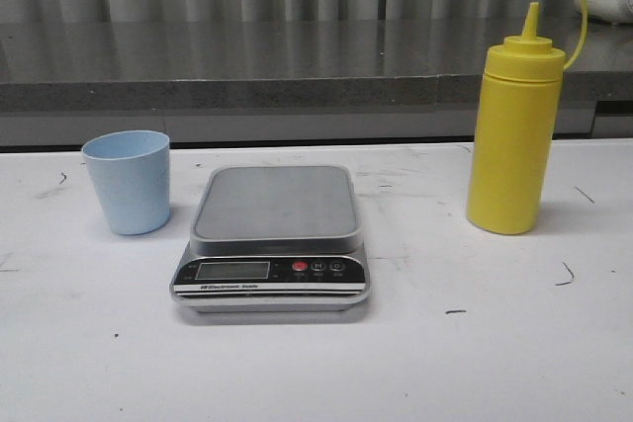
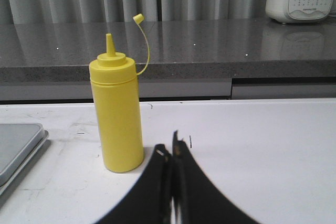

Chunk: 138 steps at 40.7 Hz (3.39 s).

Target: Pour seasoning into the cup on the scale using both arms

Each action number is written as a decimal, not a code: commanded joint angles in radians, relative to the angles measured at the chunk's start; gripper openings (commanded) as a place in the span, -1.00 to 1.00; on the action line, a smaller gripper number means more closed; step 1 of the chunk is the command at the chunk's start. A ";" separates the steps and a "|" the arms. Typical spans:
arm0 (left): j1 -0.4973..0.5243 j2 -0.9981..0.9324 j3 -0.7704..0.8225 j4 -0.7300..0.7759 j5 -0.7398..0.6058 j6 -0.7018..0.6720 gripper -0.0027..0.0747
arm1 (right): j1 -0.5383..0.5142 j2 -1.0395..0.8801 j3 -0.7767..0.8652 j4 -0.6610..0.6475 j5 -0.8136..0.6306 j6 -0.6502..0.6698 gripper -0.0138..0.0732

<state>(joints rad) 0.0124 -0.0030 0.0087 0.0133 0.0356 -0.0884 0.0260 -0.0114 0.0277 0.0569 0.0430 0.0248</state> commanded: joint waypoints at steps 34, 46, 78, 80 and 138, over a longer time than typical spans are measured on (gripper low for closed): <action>0.002 -0.023 0.016 0.001 -0.080 -0.003 -0.98 | -0.006 -0.017 -0.004 0.002 -0.087 -0.004 -0.96; 0.002 -0.023 0.016 0.001 -0.080 -0.003 -0.98 | -0.006 -0.017 -0.004 0.002 -0.088 -0.004 -0.96; 0.003 -0.018 -0.420 -0.013 0.074 -0.003 -0.98 | -0.006 0.018 -0.331 -0.057 0.076 -0.005 -0.96; 0.003 -0.018 -0.465 -0.013 0.118 -0.003 -0.98 | -0.006 0.045 -0.390 -0.072 0.143 -0.005 -0.96; 0.003 0.359 -0.619 -0.029 0.564 -0.003 -0.98 | -0.006 0.571 -0.705 -0.076 0.603 -0.005 -0.96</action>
<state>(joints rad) 0.0147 0.3398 -0.5865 -0.0053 0.6799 -0.0884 0.0260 0.5506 -0.6508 -0.0053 0.7081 0.0248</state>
